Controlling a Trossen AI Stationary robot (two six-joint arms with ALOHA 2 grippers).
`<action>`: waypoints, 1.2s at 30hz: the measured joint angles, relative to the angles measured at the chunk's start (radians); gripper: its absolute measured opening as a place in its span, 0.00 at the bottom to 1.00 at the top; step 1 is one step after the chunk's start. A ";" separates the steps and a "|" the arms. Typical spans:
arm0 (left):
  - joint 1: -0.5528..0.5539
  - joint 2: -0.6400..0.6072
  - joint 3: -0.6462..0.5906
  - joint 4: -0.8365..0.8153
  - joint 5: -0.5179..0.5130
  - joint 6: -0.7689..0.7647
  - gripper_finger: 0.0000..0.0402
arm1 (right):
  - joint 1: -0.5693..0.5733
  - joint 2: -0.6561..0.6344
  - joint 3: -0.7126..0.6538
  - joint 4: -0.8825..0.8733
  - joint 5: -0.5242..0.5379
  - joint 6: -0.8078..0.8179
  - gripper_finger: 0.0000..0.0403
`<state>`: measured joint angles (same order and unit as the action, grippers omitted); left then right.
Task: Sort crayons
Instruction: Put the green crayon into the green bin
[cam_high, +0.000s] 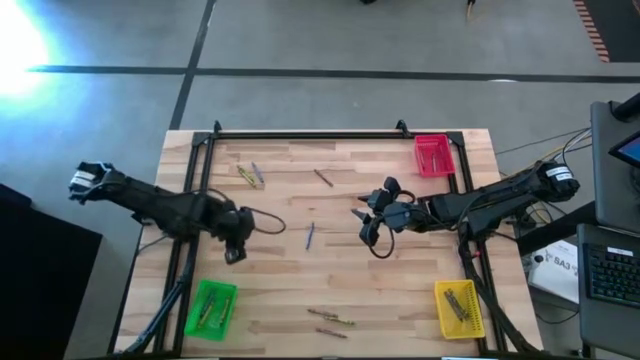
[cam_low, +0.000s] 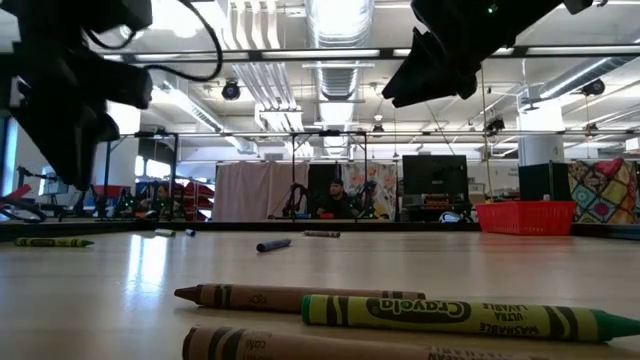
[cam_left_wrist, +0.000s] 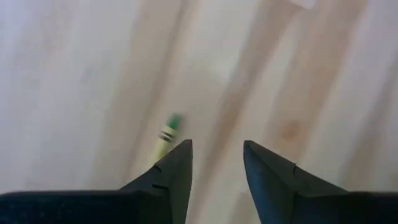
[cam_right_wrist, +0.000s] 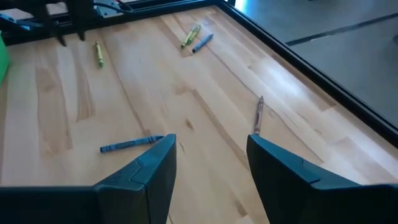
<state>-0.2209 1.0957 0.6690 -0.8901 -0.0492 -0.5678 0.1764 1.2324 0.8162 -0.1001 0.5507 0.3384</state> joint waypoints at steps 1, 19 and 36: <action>0.022 0.004 -0.009 0.010 -0.009 0.033 0.31 | 0.000 0.000 0.000 -0.002 0.000 -0.001 0.46; 0.113 0.016 -0.158 0.108 -0.093 0.007 0.28 | 0.000 0.000 0.000 -0.050 0.000 0.015 0.46; 0.113 0.014 -0.231 0.156 -0.076 -0.044 0.28 | 0.000 0.000 -0.001 -0.052 0.000 0.011 0.46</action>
<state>-0.1081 1.1094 0.4381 -0.7338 -0.1253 -0.6120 0.1764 1.2324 0.8150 -0.1520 0.5507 0.3495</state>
